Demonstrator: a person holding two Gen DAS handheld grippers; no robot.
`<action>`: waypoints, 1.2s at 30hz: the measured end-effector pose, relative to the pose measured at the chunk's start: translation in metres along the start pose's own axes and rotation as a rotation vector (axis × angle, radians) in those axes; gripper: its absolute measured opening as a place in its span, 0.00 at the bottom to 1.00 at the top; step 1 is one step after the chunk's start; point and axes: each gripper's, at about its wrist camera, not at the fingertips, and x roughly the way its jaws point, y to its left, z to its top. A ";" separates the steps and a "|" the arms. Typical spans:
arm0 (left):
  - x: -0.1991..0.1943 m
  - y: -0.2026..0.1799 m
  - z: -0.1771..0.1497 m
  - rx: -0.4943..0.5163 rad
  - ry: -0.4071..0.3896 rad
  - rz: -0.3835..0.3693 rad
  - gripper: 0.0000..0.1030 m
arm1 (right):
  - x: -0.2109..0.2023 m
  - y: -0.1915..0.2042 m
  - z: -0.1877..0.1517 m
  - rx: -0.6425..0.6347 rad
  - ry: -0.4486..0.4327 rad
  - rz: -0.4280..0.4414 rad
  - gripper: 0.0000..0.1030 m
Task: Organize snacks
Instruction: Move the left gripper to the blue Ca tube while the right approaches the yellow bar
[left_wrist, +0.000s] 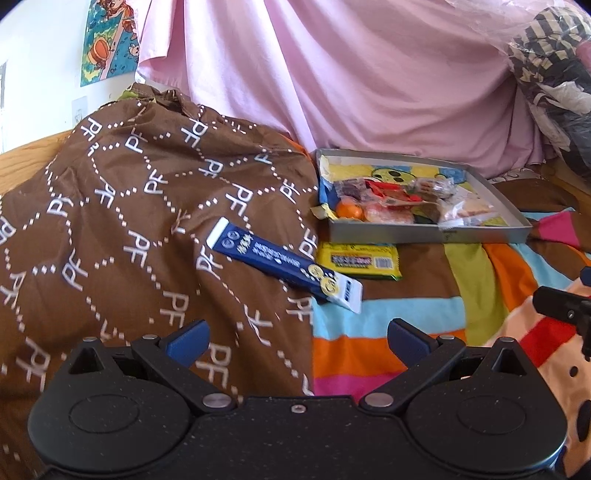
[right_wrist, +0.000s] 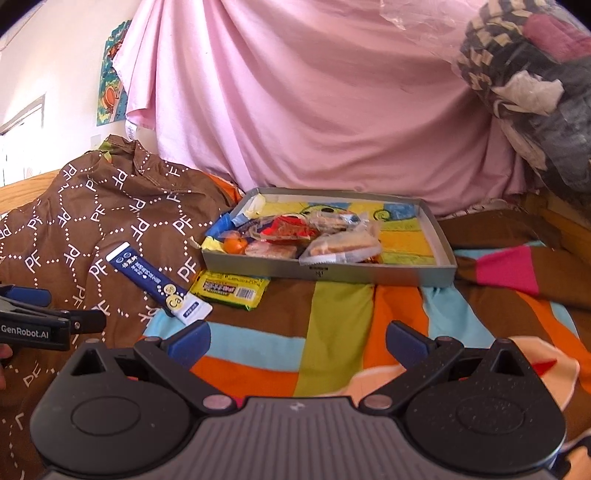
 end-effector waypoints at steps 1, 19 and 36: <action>0.003 0.002 0.003 0.002 -0.009 0.002 0.99 | 0.003 0.001 0.003 -0.007 -0.002 0.001 1.00; 0.061 0.035 0.019 -0.112 0.005 -0.086 0.99 | 0.064 0.010 0.018 -0.049 0.041 0.011 1.00; 0.124 0.045 0.034 -0.249 -0.001 -0.346 0.99 | 0.144 0.012 0.012 -0.099 0.113 0.189 1.00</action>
